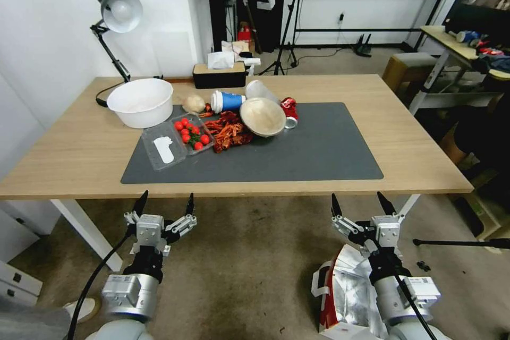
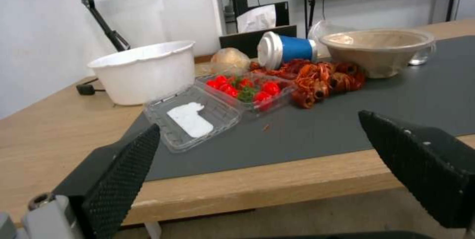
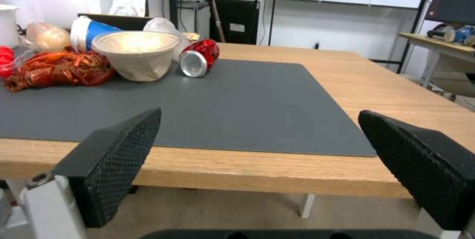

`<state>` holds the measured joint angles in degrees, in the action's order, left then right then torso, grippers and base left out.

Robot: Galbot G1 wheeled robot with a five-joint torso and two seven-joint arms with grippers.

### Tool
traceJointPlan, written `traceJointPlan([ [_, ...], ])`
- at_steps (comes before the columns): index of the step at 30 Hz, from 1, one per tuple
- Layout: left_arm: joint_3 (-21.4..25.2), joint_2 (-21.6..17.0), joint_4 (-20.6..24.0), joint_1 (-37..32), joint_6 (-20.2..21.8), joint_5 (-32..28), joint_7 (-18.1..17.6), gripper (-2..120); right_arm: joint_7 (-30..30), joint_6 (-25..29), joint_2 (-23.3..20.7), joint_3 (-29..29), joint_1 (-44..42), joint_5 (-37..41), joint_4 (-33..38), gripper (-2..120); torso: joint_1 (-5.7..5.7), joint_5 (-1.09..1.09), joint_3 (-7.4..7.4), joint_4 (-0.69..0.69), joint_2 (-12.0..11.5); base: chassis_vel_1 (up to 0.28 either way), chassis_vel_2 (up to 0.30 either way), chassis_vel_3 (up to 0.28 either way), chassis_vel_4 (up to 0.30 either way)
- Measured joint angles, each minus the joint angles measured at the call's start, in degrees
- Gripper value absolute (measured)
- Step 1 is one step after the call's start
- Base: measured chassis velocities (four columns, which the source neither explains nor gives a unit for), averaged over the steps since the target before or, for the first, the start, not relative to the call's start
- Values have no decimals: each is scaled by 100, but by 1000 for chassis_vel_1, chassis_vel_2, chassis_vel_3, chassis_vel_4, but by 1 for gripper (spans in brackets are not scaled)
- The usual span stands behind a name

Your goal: Pick up the food delivery bag from the floor and place it on the table.

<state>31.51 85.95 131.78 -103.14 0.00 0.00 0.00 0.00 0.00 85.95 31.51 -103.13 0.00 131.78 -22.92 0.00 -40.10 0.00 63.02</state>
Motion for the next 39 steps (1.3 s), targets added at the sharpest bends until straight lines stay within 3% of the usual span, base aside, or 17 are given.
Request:
traceJointPlan([
  [13, 20, -28, -35, 30, 0, -34, -2, 100, 98, 89, -71, -52, 140, -51, -154, 100, 0, -3, 0, -4, 1, 0, 0, 0, 0],
  [16, 188, -226, -287, 240, -43, -328, -16, 100, 357, 303, -272, -207, 536, -197, -585, 100, 1, 9, 0, 5, 0, 0, 0, 0, 0],
  [18, 458, -552, -690, 579, -124, -806, -56, 100, 393, 307, -310, -233, 663, -89, -636, 100, 0, -6, 0, 0, 0, 0, 0, 0, 0],
  [21, 726, -853, -1052, 896, -204, -1241, -102, 100, 371, 307, -310, -239, 674, -58, -643, 100, -2, 1, -1, -4, 0, 0, 0, 0, 0],
  [24, 814, -969, -1313, 968, -626, -1529, -64, 100, 335, 311, -291, -254, 680, -46, -640, 100, 0, 0, 0, 1, 0, 0, 0, 0, 0],
  [39, 849, -922, -1221, 793, -773, -1386, -73, 100, 136, 408, -296, -264, 746, 54, -497, 100, 42, 0, 50, 0, -92, 0, 0, 0, 0],
])
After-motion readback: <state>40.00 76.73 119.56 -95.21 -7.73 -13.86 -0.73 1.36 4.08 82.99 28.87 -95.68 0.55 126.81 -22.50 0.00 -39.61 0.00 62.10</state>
